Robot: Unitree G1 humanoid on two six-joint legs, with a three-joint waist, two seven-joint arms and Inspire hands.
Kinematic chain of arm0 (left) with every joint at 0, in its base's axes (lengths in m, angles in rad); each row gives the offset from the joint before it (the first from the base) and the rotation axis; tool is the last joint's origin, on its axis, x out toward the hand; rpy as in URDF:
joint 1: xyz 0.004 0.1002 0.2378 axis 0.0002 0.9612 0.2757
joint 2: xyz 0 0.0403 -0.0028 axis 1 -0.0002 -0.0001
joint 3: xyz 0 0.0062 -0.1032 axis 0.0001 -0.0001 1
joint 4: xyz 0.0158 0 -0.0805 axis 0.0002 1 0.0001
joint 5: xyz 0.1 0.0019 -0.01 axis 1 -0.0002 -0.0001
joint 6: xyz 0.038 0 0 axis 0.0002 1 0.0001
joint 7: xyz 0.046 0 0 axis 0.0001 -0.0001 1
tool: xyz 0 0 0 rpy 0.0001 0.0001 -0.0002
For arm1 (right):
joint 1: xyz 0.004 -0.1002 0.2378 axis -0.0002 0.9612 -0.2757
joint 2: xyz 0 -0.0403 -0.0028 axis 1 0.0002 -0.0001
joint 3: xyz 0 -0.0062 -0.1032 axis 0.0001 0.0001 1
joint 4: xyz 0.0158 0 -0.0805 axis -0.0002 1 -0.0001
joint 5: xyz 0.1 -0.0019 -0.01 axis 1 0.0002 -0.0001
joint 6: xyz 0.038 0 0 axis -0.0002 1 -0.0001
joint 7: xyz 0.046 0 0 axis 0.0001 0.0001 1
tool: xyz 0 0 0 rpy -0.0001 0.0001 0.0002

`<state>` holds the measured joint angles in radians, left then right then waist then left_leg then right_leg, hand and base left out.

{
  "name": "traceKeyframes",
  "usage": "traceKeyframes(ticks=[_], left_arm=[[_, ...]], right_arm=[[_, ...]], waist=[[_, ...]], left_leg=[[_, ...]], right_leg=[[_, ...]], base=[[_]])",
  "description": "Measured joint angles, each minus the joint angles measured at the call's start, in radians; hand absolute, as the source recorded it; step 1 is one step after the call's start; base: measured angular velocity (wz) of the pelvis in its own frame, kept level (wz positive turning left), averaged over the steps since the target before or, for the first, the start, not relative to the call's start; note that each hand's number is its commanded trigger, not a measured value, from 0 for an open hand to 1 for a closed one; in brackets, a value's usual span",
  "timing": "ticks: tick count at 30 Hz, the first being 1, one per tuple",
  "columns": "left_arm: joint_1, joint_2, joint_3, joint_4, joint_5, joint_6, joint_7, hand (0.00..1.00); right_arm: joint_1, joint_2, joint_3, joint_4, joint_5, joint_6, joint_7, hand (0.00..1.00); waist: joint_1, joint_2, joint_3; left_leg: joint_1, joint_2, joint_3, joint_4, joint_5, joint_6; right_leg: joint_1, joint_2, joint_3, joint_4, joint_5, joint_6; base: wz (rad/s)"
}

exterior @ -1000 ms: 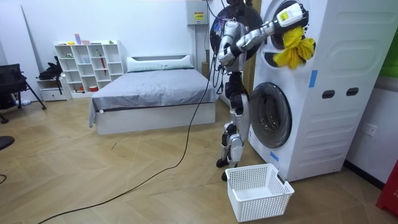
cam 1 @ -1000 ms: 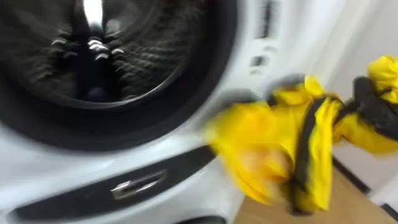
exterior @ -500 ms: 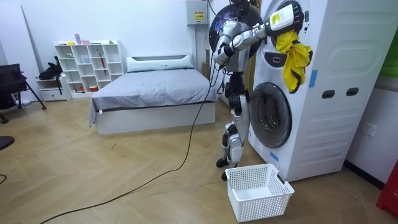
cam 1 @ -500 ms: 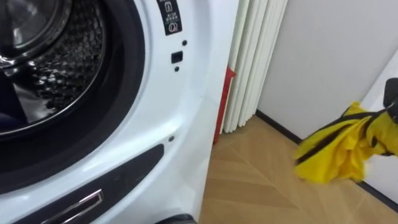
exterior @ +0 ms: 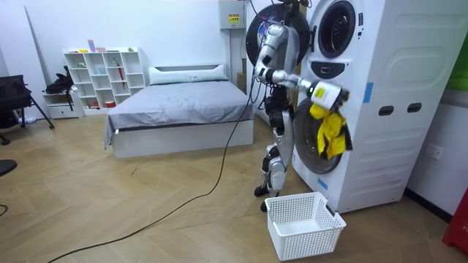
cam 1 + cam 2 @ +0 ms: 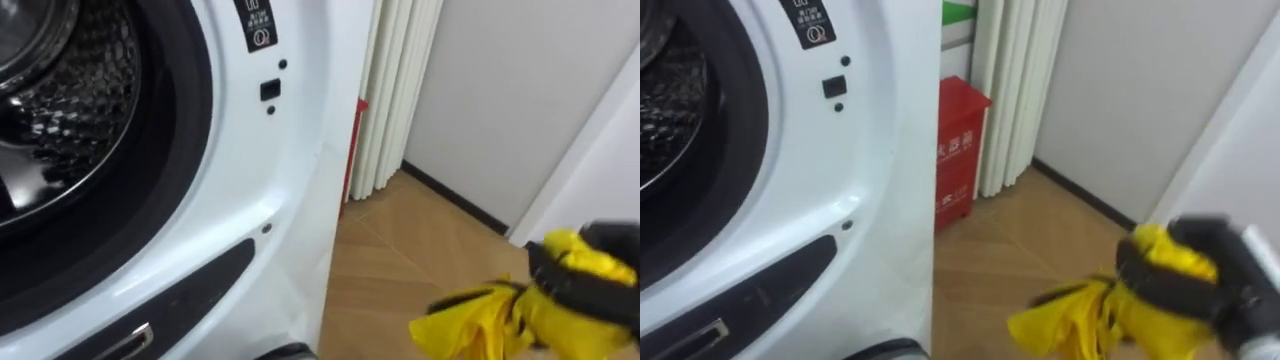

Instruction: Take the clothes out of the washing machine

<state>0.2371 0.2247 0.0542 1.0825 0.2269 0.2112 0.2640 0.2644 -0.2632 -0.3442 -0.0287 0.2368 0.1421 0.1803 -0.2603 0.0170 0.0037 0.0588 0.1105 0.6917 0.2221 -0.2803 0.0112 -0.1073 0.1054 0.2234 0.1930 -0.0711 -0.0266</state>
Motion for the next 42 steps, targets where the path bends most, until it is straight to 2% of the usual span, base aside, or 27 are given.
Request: traceKeyframes(ticks=[1, 2, 3, 4, 6, 8, 10, 14, 18, 21, 24, 28, 29, 30, 31, 42], left_arm=[[-0.003, -0.002, -0.015, -0.001, 0.0, 0.0, -0.002, 0.0], [-0.004, -0.003, -0.024, -0.001, 0.0, -0.001, -0.004, 0.0], [-0.006, -0.004, -0.045, -0.001, 0.0, -0.003, -0.008, 0.0], [-0.006, -0.004, -0.051, -0.001, 0.0, -0.01, -0.013, 0.0], [-0.006, -0.005, -0.062, -0.001, 0.001, -0.023, -0.013, 0.0], [-0.009, -0.006, -0.082, -0.002, 0.0, -0.038, -0.013, 0.0], [-0.019, -0.007, -0.098, -0.003, -0.001, -0.062, -0.012, 0.0], [-0.044, -0.006, -0.111, -0.003, -0.037, -0.069, -0.012, 0.0], [-0.069, -0.004, -0.126, -0.002, -0.113, -0.103, -0.012, 0.0], [-0.079, -0.004, -0.129, -0.002, -0.118, -0.12, -0.012, 0.0], [-0.084, -0.005, -0.135, -0.002, -0.134, -0.135, -0.008, 0.0], [-0.101, -0.006, -0.159, -0.002, -0.176, -0.144, -0.004, 0.0], [-0.103, -0.007, -0.16, -0.002, -0.182, -0.144, -0.004, 0.0], [-0.107, -0.006, -0.167, -0.002, -0.196, -0.144, 0.0, 0.0], [-0.108, -0.007, -0.177, -0.001, -0.198, -0.144, 0.003, 0.0], [-0.121, -0.007, -0.199, -0.002, -0.283, -0.147, 0.015, 0.0]], right_arm=[[0.003, 0.008, 0.012, 0.049, 0.006, 0.0, -0.009, 1.0], [0.004, 0.011, 0.016, 0.069, 0.01, 0.0, -0.01, 1.0], [0.004, 0.016, 0.024, 0.108, 0.023, -0.002, -0.018, 1.0], [-0.001, 0.02, 0.03, 0.165, 0.038, -0.022, -0.029, 1.0], [-0.018, 0.025, 0.038, 0.263, 0.038, -0.05, -0.049, 1.0], [-0.034, 0.026, 0.041, 0.345, 0.041, -0.066, -0.072, 1.0], [-0.055, 0.027, 0.054, 0.419, 0.046, -0.081, -0.104, 1.0], [-0.103, 0.027, 0.093, 0.509, 0.084, -0.11, -0.125, 1.0], [-0.164, 0.025, 0.117, 0.612, 0.122, -0.172, -0.149, 1.0], [-0.197, 0.019, 0.115, 0.687, 0.122, -0.19, -0.159, 1.0], [-0.218, 0.018, 0.109, 0.729, 0.122, -0.211, -0.177, 1.0], [-0.246, -0.005, 0.102, 0.76, 0.2, -0.23, -0.202, 1.0], [-0.249, -0.007, 0.102, 0.764, 0.205, -0.231, -0.208, 0.87], [-0.252, -0.014, 0.102, 0.771, 0.208, -0.234, -0.221, 0.49], [-0.251, -0.019, 0.099, 0.773, 0.208, -0.235, -0.23, 0.0], [-0.259, -0.02, 0.091, 0.787, 0.216, -0.239, -0.274, 0.0]], waist=[[0.0, 0.02, -0.0008], [0.0, 0.03, 0.0], [0.0, 0.051, 0.0035], [0.001, 0.067, 0.003], [0.001, 0.087, 0.0008], [-0.001, 0.107, 0.0049], [0.002, 0.125, 0.0012], [0.015, 0.138, 0.0038], [0.018, 0.145, 0.0089], [0.017, 0.147, 0.0106], [0.016, 0.152, 0.0121], [0.014, 0.164, 0.0184], [0.014, 0.164, 0.0184], [0.014, 0.165, 0.0181], [0.014, 0.166, 0.0181], [0.014, 0.164, 0.0195]], left_leg=[[-0.011, 0.0, -0.001, -0.001, 0.0, 0.0], [-0.016, 0.0, -0.003, 0.0, 0.0, 0.001], [-0.025, -0.001, -0.005, 0.0, 0.0, 0.001], [-0.036, -0.001, -0.009, 0.001, 0.0, 0.001], [-0.049, -0.002, -0.014, 0.001, 0.001, 0.002], [-0.064, -0.004, -0.027, 0.001, 0.002, 0.004], [-0.094, -0.015, -0.038, 0.001, 0.009, 0.01], [-0.125, -0.024, -0.041, -0.001, 0.017, 0.017], [-0.171, -0.043, -0.066, -0.001, 0.028, 0.034], [-0.192, -0.054, -0.068, -0.002, 0.034, 0.042], [-0.214, -0.061, -0.071, -0.003, 0.038, 0.048], [-0.248, -0.075, -0.073, -0.008, 0.047, 0.058], [-0.252, -0.077, -0.073, -0.008, 0.048, 0.058], [-0.261, -0.08, -0.073, -0.008, 0.049, 0.06], [-0.266, -0.085, -0.073, -0.012, 0.052, 0.061], [-0.279, -0.097, -0.074, -0.02, 0.06, 0.064]], right_leg=[[-0.01, -0.001, -0.008, 0.001, 0.0, 0.0], [-0.016, -0.001, -0.01, 0.004, 0.0, 0.0], [-0.028, -0.003, -0.01, 0.011, 0.0, 0.0], [-0.033, -0.005, -0.012, 0.013, 0.0, 0.001], [-0.045, -0.007, -0.017, 0.013, -0.001, 0.001], [-0.059, -0.011, -0.032, 0.013, -0.002, 0.002], [-0.088, -0.021, -0.036, 0.016, -0.013, 0.003], [-0.134, -0.026, -0.035, 0.044, -0.02, 0.005], [-0.198, -0.038, -0.041, 0.089, -0.038, 0.012], [-0.231, -0.053, -0.061, 0.12, -0.052, 0.016], [-0.26, -0.055, -0.064, 0.139, -0.059, 0.018], [-0.31, -0.069, -0.063, 0.17, -0.065, 0.023], [-0.316, -0.07, -0.062, 0.174, -0.068, 0.024], [-0.331, -0.07, -0.061, 0.186, -0.071, 0.024], [-0.341, -0.071, -0.06, 0.194, -0.076, 0.025], [-0.371, -0.084, -0.06, 0.223, -0.087, 0.026]], base=[[0.0], [0.03], [0.0], [0.0], [0.08], [0.17], [0.12], [0.0], [0.12], [0.11], [0.08], [0.03], [0.0], [0.0], [0.0], [0.0]])
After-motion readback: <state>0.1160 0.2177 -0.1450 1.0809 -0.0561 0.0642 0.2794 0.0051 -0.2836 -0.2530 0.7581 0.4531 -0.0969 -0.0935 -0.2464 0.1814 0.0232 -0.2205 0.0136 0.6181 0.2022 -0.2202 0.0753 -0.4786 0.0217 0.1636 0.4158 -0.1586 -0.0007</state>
